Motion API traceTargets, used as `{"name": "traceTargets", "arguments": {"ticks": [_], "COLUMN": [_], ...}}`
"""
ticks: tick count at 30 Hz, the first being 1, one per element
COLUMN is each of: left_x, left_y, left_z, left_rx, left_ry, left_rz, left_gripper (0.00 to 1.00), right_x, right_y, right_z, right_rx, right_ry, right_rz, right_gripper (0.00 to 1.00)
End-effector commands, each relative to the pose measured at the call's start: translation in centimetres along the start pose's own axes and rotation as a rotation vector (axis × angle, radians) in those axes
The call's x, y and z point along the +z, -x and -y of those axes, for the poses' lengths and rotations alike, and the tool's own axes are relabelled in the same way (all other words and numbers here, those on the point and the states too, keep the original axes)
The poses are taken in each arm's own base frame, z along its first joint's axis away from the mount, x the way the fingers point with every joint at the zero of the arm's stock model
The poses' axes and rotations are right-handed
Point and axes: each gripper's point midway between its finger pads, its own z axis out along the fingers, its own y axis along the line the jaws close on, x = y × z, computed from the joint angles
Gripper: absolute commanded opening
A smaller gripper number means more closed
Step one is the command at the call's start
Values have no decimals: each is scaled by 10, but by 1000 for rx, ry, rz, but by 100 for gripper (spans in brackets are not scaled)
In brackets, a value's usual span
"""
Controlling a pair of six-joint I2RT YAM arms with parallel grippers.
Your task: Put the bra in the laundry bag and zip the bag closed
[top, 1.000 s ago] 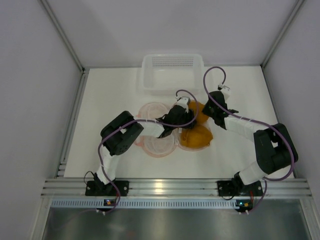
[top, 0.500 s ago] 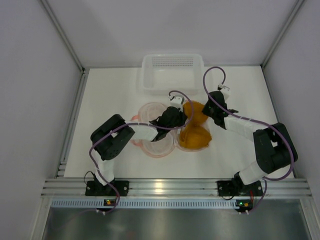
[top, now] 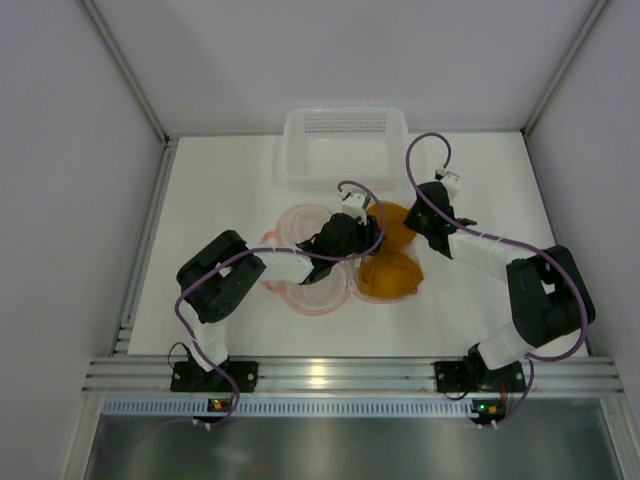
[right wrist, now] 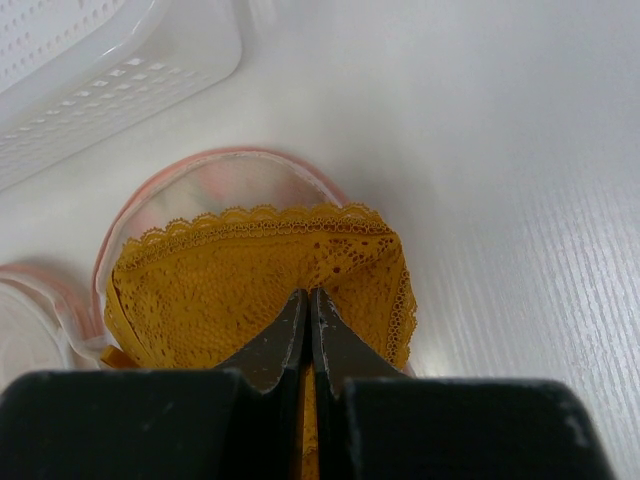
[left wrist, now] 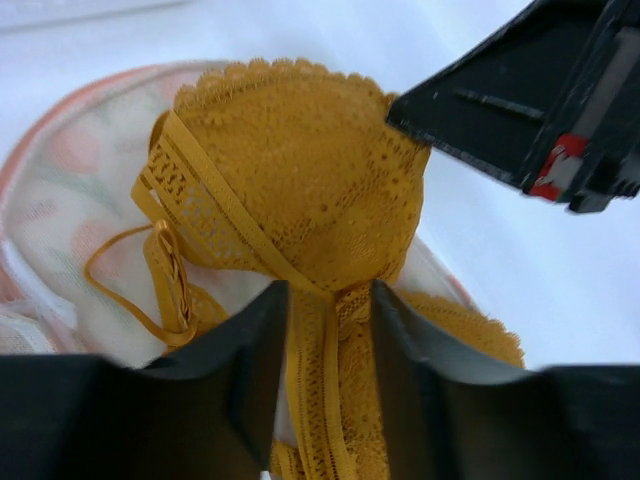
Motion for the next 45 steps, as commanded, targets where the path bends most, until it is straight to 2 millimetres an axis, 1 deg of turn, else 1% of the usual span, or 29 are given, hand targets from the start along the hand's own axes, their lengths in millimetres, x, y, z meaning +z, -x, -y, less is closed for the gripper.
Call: {"name": "traceTargets", "arguments": {"ticks": [1, 3, 5, 6, 8, 9, 11, 12, 13, 16, 19, 20, 22, 24, 25, 27, 28, 32, 33, 34, 35, 36, 37, 38, 40, 41, 42, 45], "left_x": [10, 13, 17, 20, 23, 25, 27, 29, 30, 32, 36, 37, 37, 37, 36, 35, 33, 19, 11, 7, 5, -2, -5, -11, -16, -22, -23, -28], "left_y": [5, -3, -6, -12, -11, -14, -11, -14, -10, -11, -11, -7, -7, -2, 0, 7, 10, 27, 36, 32, 36, 49, 50, 52, 56, 53, 54, 46], "left_z": [10, 8, 8, 5, 7, 6, 9, 8, 12, 13, 12, 15, 13, 11, 10, 8, 6, 0, 3, -1, -5, 0, 2, -1, -1, -4, -5, -15], "left_rx": [-46, -60, -75, -75, -85, -85, -86, -86, -84, -82, -84, -83, -90, -104, -119, -135, -142, -142, -148, -157, -166, -174, -175, -172, -166, -163, -162, -173], "left_ry": [-44, -42, -40, -31, -37, -36, -52, -56, -80, -98, -97, -109, -112, -111, -112, -110, -103, -88, -97, -80, -68, -75, -85, -66, -46, -20, -6, 44], "left_rz": [19, 1, -4, -14, -13, -18, -2, -1, 21, 40, 54, 73, 91, 135, 143, 168, 179, 216, 223, 186, 173, 170, 147, 115, 97, 61, 51, -2], "left_gripper": [49, 52, 52, 52, 52, 52, 51, 51, 51, 51, 50, 50, 44, 36, 21, 3, 0, 0, 0, 0, 0, 0, 0, 0, 0, 0, 0, 0], "right_x": [-1, -1, -1, 0, 0, 1, 0, 1, 0, 1, 2, 2, 3, 2, 2, 2, 2, 1, 1, 0, 0, -1, -1, -2, -1, 1, 3, 9], "right_y": [27, 28, 27, 26, 25, 24, 25, 24, 24, 25, 22, 23, 21, 21, 20, 21, 21, 22, 24, 23, 25, 26, 26, 28, 32, 30, 29, 25], "right_z": [-13, -13, -13, -13, -15, -14, -15, -14, -15, -16, -17, -17, -17, -18, -19, -19, -19, -19, -20, -21, -21, -22, -24, -27, -32, -32, -32, -34], "right_rx": [14, 15, 16, 15, 14, 14, 15, 16, 15, 21, 19, 21, 25, 28, 27, 30, 28, 29, 29, 27, 29, 28, 28, 27, 26, 22, 18, 12], "right_ry": [27, 27, 28, 28, 33, 30, 33, 33, 35, 40, 44, 45, 48, 55, 57, 58, 58, 59, 61, 62, 62, 66, 74, 80, 90, 88, 86, 86], "right_rz": [62, 64, 61, 58, 55, 52, 53, 52, 52, 55, 45, 45, 41, 40, 38, 41, 41, 42, 44, 42, 43, 44, 41, 44, 47, 38, 32, 11], "right_gripper": [0, 0, 0, 0, 0, 0, 0, 0, 0, 0, 0, 0, 0, 0, 0, 0, 0, 0, 0, 0, 0, 0, 0, 0, 0, 0, 0, 0]}}
